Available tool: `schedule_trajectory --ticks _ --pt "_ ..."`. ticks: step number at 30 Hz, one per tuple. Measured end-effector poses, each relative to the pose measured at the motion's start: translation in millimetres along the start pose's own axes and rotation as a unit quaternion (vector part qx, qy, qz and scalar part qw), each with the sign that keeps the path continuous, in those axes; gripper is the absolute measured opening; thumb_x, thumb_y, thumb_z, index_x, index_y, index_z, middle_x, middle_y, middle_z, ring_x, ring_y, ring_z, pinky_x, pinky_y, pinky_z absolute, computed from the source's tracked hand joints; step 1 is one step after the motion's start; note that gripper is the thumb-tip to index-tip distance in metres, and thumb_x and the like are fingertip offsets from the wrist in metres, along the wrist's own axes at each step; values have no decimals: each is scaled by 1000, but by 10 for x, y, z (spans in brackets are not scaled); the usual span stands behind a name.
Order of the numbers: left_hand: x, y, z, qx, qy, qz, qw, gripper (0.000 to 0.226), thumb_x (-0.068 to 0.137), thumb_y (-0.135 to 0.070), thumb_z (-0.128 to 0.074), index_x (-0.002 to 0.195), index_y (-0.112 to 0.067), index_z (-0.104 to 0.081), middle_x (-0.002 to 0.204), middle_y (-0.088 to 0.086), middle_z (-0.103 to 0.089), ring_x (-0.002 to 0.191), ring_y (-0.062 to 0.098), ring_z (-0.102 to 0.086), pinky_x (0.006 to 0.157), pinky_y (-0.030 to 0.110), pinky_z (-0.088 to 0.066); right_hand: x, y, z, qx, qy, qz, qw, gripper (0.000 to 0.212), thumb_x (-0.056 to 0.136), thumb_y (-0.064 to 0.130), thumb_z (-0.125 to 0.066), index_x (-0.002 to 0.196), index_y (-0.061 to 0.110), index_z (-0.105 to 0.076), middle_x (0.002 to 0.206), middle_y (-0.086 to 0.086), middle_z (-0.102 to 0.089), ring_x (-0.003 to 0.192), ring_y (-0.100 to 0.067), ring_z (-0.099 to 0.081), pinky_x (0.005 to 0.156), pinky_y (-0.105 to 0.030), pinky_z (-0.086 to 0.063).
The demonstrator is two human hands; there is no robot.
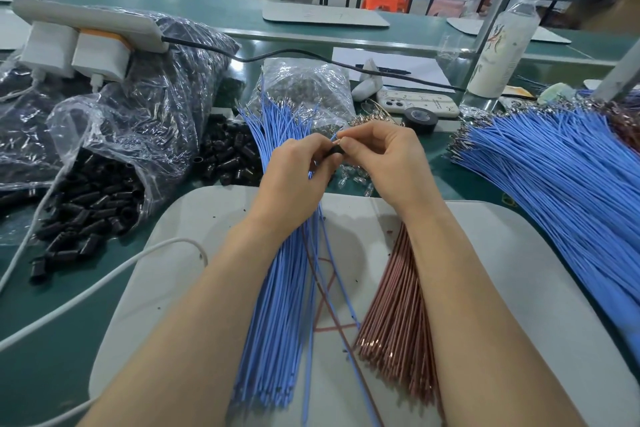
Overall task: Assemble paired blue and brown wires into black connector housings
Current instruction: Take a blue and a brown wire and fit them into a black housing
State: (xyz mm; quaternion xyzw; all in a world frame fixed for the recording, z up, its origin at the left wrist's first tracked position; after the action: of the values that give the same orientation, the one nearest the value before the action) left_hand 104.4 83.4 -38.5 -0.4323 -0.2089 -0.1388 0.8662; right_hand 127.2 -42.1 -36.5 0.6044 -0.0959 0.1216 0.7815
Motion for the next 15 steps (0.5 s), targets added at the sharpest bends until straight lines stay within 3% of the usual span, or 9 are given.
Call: schedule_trajectory --ticks 4,9,12,15 --pt "8 61 -32 13 -1 31 999 10 90 -18 -61 92 -10 -66 66 -5 -56 60 8 -45 60 20 -35 -1 -34 -4 -55 -28 -5 998 14 86 4 -65 84 17 -70 82 -3 -72 82 -17 -70 85 -39 -56" --pt "15 117 -73 16 12 59 998 14 90 -18 -62 101 -12 -68 65 -16 -53 55 -8 -49 56 4 -34 -4 -7 13 -116 -56 9 992 8 86 9 -66 88 13 -72 82 -2 -72 81 -15 -69 83 -39 -55" --pt "19 112 -74 27 26 58 998 16 90 -17 -62 103 -11 -68 71 -5 -60 57 -1 -48 56 4 -34 -5 -5 11 -125 -51 6 991 7 85 10 -67 87 14 -73 82 -1 -72 81 -14 -69 83 -38 -55" --pt "25 108 -76 32 32 55 997 14 90 -16 -61 100 -10 -69 64 -9 -54 55 4 -44 55 7 -34 -1 -36 11 -119 -40 -7 992 7 84 11 -68 85 17 -72 82 -2 -72 81 -15 -69 83 -39 -55"
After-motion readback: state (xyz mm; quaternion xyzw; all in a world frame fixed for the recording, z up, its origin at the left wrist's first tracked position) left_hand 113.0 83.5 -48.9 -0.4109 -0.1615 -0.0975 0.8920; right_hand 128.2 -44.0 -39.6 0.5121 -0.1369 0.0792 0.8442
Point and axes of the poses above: each hand's wrist, its own x-axis towards the middle knuckle, its own z-axis out of the back of the hand, y = z × x, the point moved 9 cm from there along x, towards the middle knuckle
